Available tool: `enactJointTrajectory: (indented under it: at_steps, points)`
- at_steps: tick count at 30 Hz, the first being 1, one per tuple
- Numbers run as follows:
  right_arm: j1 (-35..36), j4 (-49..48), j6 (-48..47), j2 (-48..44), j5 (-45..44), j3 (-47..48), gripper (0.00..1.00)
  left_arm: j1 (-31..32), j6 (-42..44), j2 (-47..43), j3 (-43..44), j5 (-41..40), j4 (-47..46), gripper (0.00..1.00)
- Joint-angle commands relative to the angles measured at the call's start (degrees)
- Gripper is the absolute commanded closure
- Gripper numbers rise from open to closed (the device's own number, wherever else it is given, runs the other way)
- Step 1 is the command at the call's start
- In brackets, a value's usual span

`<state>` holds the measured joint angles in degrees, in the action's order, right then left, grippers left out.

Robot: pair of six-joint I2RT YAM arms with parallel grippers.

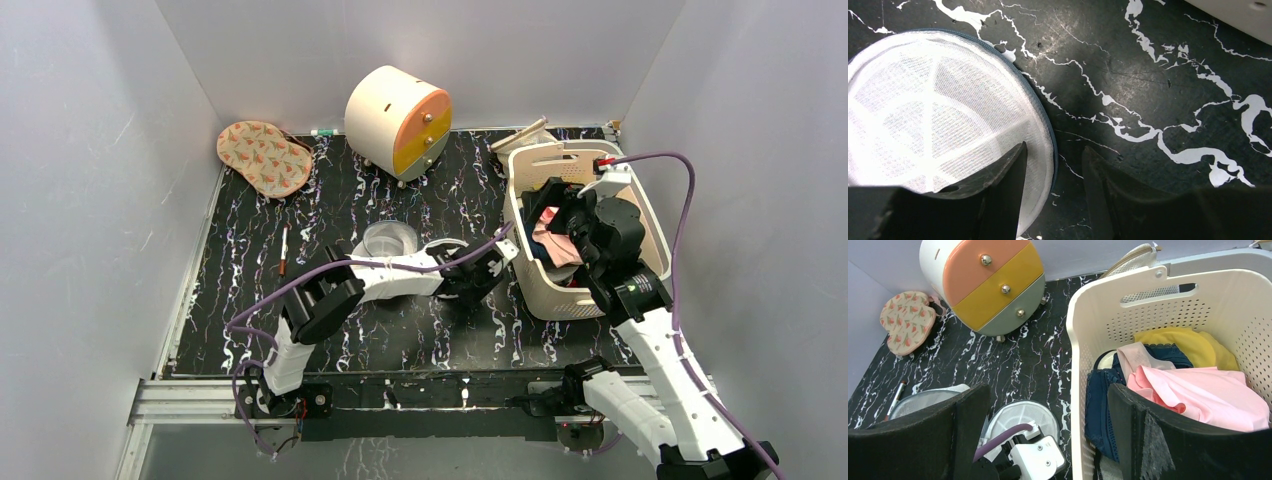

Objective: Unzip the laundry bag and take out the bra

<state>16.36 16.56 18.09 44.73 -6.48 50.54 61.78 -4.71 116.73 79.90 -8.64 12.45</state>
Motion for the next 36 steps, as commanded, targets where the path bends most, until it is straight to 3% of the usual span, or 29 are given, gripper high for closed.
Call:
enactJointTrajectory:
  at_steps: [1,5,10,16,25,36]
  points:
    - [-0.1,-1.31,-0.65,0.09,0.27,0.52,0.13,0.53,-0.67,1.74,0.05,-3.66,3.55,0.62]
    - [-0.1,-0.6,-0.68,-1.03,-0.27,0.35,0.13,0.54,-2.29,1.15,-1.33,-1.61,3.83,0.83]
    - [-0.13,-0.04,-0.83,-2.89,-1.18,0.51,0.13,0.54,-5.69,-2.5,-5.4,2.41,1.99,1.0]
    - [-0.12,0.67,-0.62,-3.59,-0.83,1.15,0.13,0.46,-9.25,-10.9,-7.22,4.12,0.68,1.0]
    - [-0.1,0.71,0.11,-4.19,0.38,1.41,0.13,-2.81,-16.4,-29.06,-16.64,8.83,-9.65,1.0]
    - [-0.14,1.56,1.27,-3.74,2.8,1.29,0.13,-18.6,-36.82,-49.64,-37.55,21.19,-29.07,1.0]
